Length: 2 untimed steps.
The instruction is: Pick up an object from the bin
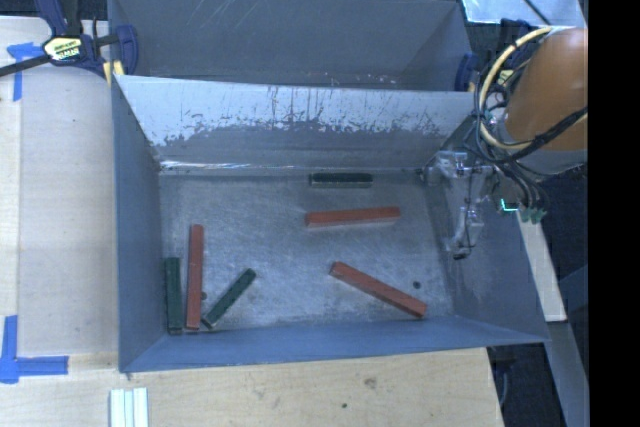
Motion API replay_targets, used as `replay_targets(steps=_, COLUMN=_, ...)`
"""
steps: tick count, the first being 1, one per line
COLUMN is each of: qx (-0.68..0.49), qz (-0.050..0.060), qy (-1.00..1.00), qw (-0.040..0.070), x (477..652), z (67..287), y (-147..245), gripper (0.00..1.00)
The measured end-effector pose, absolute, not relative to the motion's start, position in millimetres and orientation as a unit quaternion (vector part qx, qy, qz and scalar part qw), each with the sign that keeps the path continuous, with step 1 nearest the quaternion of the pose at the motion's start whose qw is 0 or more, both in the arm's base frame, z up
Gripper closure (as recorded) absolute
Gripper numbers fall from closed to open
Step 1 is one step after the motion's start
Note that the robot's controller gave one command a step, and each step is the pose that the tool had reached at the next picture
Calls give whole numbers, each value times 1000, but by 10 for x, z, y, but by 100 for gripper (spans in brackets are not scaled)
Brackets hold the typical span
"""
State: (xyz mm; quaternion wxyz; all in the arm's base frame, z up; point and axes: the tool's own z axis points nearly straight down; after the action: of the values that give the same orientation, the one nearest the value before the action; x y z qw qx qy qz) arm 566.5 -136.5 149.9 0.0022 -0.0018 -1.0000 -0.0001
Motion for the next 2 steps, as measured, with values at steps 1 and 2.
replay_targets(steps=1, qx=6, qz=-1, qy=-1000, qw=-2, x=5934, z=681, y=-640, gripper=0)
replay_targets(steps=2, qx=5, qz=0, qy=-1000, qw=-3, x=5935, z=713, y=-674, gripper=100)
